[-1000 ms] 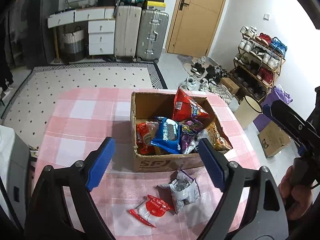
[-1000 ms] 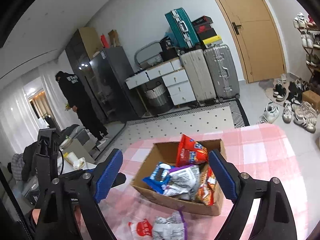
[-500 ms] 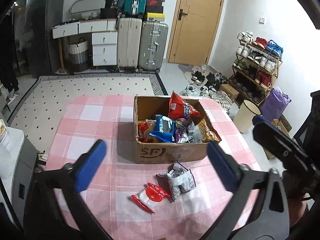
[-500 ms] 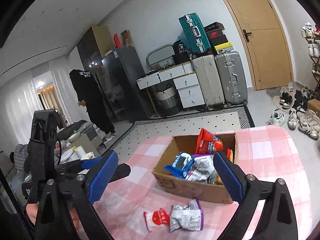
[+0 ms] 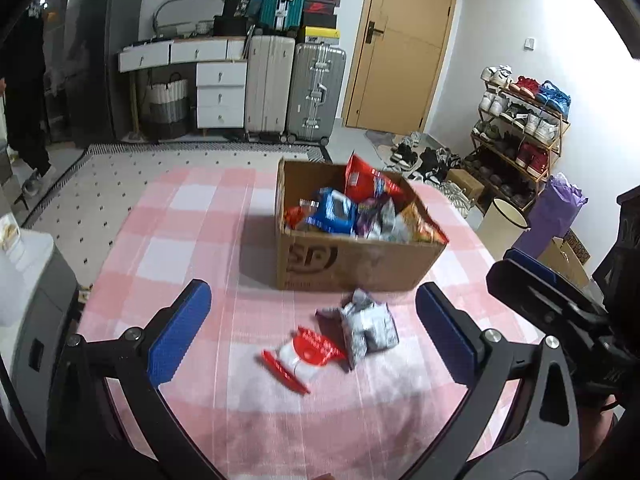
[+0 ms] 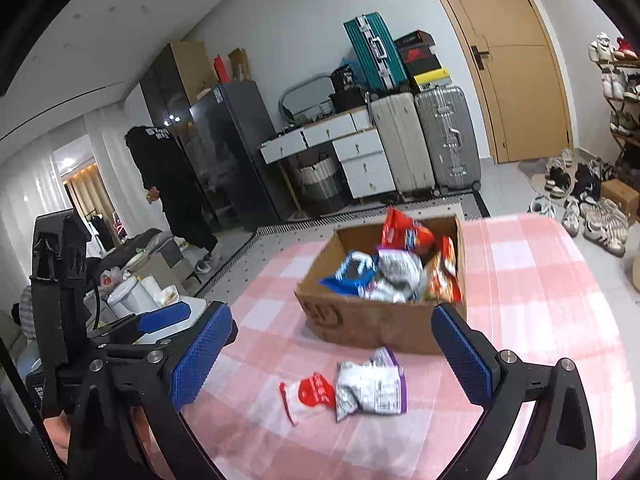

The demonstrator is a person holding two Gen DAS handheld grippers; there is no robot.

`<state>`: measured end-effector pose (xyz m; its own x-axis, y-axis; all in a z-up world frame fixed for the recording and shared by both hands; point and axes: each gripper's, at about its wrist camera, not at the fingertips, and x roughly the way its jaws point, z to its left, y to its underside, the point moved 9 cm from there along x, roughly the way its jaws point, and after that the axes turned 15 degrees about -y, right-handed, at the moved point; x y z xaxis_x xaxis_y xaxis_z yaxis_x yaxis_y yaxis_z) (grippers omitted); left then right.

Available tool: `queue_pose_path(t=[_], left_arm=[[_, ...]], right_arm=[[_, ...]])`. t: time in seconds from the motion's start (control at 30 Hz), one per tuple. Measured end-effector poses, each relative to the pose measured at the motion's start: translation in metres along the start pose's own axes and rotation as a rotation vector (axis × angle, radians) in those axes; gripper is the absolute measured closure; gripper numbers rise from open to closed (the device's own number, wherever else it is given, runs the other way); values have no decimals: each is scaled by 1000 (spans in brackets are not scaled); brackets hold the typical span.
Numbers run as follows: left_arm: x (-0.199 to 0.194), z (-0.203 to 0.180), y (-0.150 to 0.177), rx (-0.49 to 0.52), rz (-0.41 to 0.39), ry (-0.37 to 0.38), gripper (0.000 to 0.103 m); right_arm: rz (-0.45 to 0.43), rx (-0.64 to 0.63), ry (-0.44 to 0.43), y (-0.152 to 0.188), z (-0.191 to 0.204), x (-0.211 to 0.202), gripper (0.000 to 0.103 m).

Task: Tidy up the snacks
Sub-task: 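Move both tools back toward the last two snacks on the table, then close the right tool on the white-purple snack bag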

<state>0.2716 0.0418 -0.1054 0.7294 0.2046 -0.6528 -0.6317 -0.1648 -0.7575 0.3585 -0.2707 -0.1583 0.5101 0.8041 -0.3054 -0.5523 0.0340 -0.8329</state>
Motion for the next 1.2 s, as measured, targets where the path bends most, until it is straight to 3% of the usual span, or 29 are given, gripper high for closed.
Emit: queue_pose_path(t=[0.6,1.2], left_arm=[[61,24,77,-26,122,-33,1],[104,30,113,-65,243,-6,1]], right_arm=[[149,106,50,83,-45,33,1],[292,174,79,105,-86,110,1]])
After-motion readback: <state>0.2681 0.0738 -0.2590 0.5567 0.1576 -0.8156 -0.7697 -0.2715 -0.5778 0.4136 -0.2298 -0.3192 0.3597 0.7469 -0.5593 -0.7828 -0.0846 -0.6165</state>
